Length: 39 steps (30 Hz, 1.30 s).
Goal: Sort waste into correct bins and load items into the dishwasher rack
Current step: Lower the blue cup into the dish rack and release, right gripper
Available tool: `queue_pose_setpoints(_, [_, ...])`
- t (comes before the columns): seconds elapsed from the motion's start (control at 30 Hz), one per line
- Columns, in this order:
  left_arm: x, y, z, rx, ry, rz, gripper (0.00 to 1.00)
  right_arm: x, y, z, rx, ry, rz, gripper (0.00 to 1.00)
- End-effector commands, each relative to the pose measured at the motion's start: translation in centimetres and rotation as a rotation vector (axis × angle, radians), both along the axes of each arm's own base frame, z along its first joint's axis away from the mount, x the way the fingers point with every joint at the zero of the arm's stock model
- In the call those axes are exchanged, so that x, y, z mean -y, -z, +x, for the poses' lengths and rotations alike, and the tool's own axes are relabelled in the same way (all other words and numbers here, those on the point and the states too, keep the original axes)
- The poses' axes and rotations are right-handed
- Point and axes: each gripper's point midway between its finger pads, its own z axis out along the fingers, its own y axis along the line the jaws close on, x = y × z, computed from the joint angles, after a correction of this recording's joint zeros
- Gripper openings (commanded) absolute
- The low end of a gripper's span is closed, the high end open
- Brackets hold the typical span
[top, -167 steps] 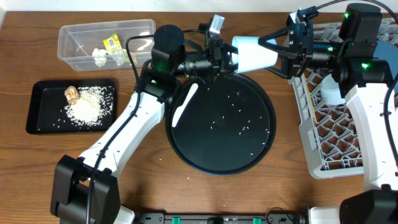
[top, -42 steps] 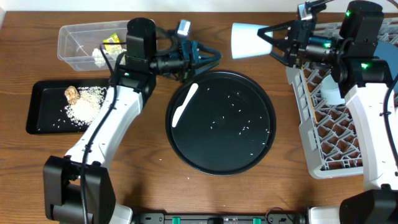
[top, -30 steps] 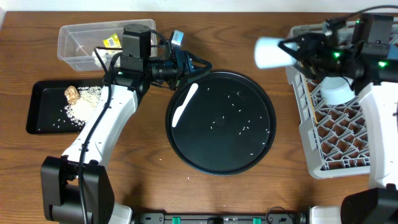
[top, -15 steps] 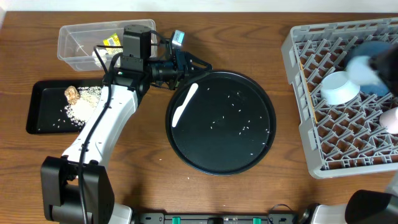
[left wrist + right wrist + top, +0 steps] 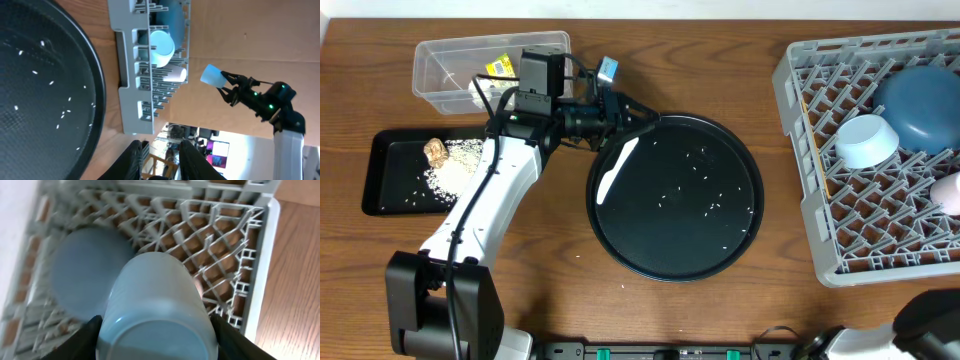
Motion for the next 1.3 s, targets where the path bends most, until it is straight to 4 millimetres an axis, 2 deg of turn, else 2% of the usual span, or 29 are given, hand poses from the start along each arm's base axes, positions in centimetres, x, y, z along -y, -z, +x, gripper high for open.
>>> queue_pose_setpoints(0.0, [-0.3,0.0,0.3,0.052,0.002,0.017,0.27,2.8,2.2,-0.2,-0.021,0.073,0.017,0.35])
queue_pose_setpoints(0.13, [-0.3,0.0,0.4,0.056,-0.003,0.023,0.28,5.0,4.1,-0.3,-0.036,0.097,0.018,0.36])
queue_pose_setpoints(0.17, [-0.3,0.1,0.5,0.065,-0.005,0.029,0.32,5.5,4.4,-0.3,-0.038,0.103,0.018,0.37])
queue_pose_setpoints(0.33, [-1.0,1.4,1.0,0.053,-0.056,0.098,0.33,7.3,5.5,-0.4,-0.03,0.131,0.009,0.38])
queue_pose_setpoints(0.5, [-1.3,2.0,1.1,0.042,-0.071,0.127,0.33,8.2,5.8,-0.2,-0.023,0.139,-0.007,0.4])
queue_pose_setpoints(0.77, [-1.4,2.2,1.1,0.037,-0.078,0.137,0.33,9.0,8.2,0.5,-0.049,0.135,0.01,0.45])
queue_pose_setpoints(0.8, [-1.4,2.2,1.1,0.037,-0.078,0.137,0.34,9.1,8.4,0.5,-0.05,0.134,0.011,0.47])
queue_pose_setpoints(0.83, [-1.4,2.2,1.1,0.037,-0.078,0.137,0.34,9.1,8.5,0.5,-0.051,0.135,0.011,0.55])
queue_pose_setpoints(0.87, [-1.4,2.2,1.1,0.037,-0.078,0.137,0.34,9.1,8.4,0.5,-0.051,0.134,0.01,0.67])
queue_pose_setpoints(0.9, [-1.4,2.2,1.1,0.037,-0.078,0.137,0.34,9.2,8.4,0.6,-0.05,0.128,0.006,0.86])
queue_pose_setpoints(0.93, [-1.4,2.2,1.1,0.037,-0.078,0.137,0.34,9.2,8.2,0.7,-0.048,0.128,0.004,0.96])
queue_pose_setpoints(0.97, [-1.4,2.2,1.1,0.037,-0.078,0.137,0.34,9.2,8.1,0.7,-0.046,0.129,0.003,0.99])
queue_pose_setpoints(1.1, [-1.4,2.2,1.1,0.037,-0.077,0.137,0.34,9.2,6.9,0.6,-0.042,0.13,0.0,0.99])
queue_pose_setpoints(1.27, [-1.4,2.4,0.9,0.023,-0.076,0.14,0.35,8.4,3.8,1.4,0.01,0.119,0.022,0.99])
